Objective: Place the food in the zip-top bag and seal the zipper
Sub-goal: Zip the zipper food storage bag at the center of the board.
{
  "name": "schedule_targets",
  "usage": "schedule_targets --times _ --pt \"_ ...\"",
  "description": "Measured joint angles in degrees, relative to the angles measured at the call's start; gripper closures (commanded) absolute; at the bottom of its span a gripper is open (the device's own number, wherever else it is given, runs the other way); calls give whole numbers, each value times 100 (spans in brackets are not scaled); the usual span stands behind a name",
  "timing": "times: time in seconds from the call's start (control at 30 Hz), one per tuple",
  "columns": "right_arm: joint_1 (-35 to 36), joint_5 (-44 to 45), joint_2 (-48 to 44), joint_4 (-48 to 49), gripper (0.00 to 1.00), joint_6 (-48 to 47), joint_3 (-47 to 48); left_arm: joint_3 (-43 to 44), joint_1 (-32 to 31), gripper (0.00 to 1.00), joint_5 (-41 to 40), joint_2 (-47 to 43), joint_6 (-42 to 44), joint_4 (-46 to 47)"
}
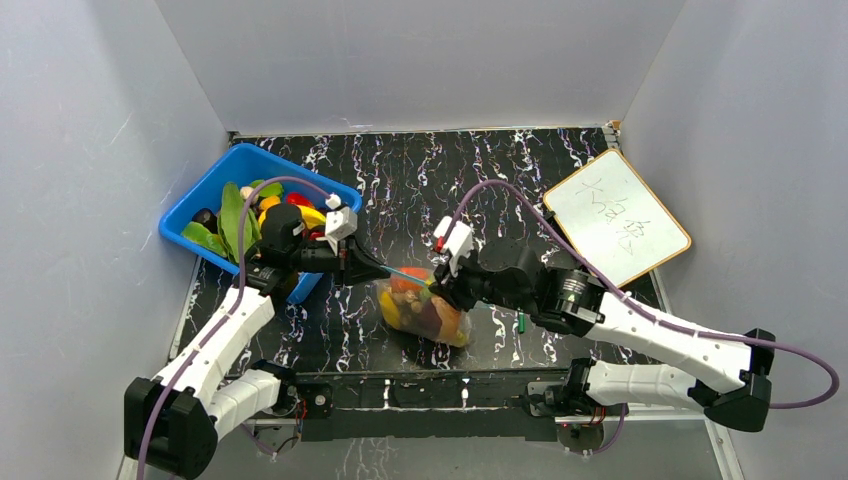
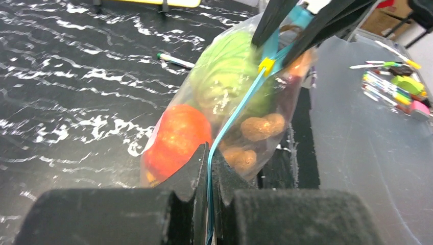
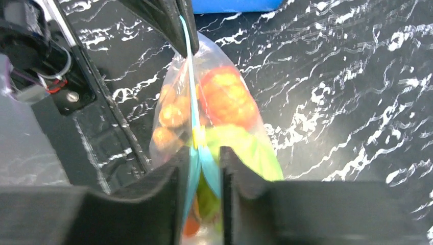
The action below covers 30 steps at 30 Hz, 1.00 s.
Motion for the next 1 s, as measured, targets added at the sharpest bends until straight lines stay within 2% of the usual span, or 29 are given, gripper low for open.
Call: schedule_targets --times 0.07,0.1,0.13,0.2,0.27,0.33,0.43,0.53,0.73,0.87,1.0 --pt "-22 98 -24 -280 44 286 236 -151 160 100 -76 -24 -144 203" --pt "-44 107 -31 -413 37 463 382 -260 216 100 -140 -63 -243 378" --pt "-52 133 -55 -507 36 621 516 -348 260 100 -181 -101 -332 520" --pt "-55 219 -166 -623 38 933 684 -448 317 100 -221 -160 -490 767" --pt "-50 411 -385 -791 46 1283 734 -448 337 100 -223 -160 -560 929" --pt "-50 717 -595 -1010 46 1609 734 -448 339 100 -225 -160 -616 1025" --pt "-50 1209 -835 -1300 43 2129 734 -450 339 100 -229 -164 -710 1187" --pt "-50 1720 -981 -1537 35 2575 732 -470 339 100 -232 -164 -822 1364" --pt "-52 2146 -1005 -1449 25 2802 621 -525 339 100 -229 -166 -933 1585" --pt "-52 2498 -1001 -1121 23 2883 313 -599 339 100 -225 -238 -933 1698" --pt "-59 2870 -863 -824 25 3117 227 -599 339 100 -205 -247 -933 1777"
